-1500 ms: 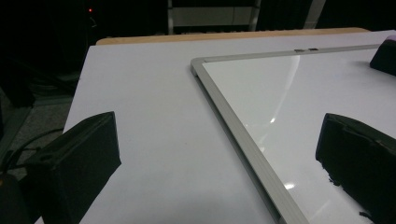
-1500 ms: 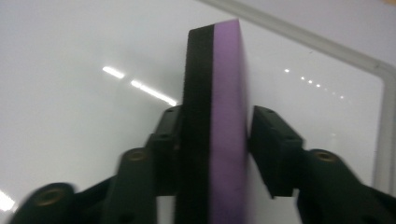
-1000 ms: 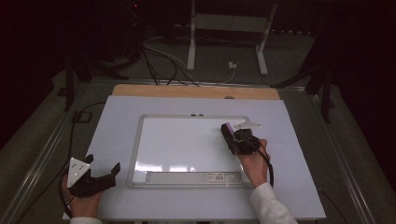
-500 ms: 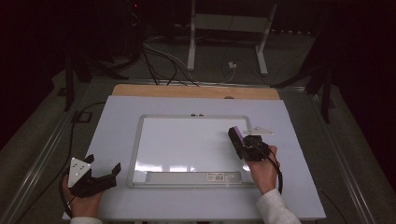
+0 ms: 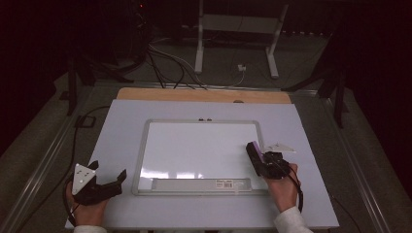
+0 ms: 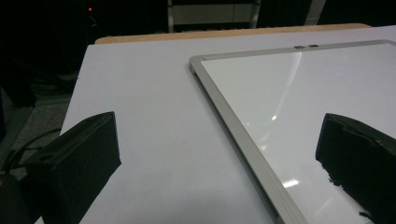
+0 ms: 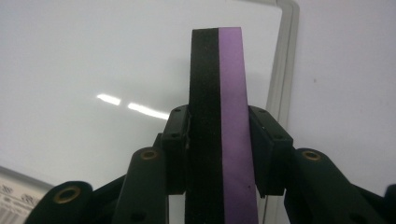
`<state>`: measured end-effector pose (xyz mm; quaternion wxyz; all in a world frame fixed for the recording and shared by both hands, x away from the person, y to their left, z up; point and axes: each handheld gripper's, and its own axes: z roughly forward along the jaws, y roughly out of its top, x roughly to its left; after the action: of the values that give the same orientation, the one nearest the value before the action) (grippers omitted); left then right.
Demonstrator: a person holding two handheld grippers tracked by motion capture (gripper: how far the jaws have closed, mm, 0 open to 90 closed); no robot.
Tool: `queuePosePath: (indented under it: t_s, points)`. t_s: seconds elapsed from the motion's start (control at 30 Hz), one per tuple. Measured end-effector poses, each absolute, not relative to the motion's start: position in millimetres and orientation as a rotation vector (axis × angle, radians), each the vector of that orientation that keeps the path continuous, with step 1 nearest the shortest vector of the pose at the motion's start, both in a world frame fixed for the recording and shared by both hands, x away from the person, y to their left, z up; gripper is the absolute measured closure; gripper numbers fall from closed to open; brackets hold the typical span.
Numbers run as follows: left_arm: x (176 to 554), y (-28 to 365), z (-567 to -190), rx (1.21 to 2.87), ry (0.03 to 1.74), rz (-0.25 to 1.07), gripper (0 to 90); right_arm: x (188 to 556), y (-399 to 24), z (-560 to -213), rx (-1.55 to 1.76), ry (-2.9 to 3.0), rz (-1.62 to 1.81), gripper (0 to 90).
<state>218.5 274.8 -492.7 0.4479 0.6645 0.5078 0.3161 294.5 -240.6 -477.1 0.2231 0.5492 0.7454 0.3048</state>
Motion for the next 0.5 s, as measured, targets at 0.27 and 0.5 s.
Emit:
queuePosePath:
  t_s: [0.27,0.5]
  points:
    - [218,275,-493,1.645,1.256,0.781,0.6,283,-244,-483,1.524,2.058,0.839,63.1]
    - [219,274,-493,1.646,1.256,0.779,0.6,274,-244,-482,1.537,2.066,0.843,62.9]
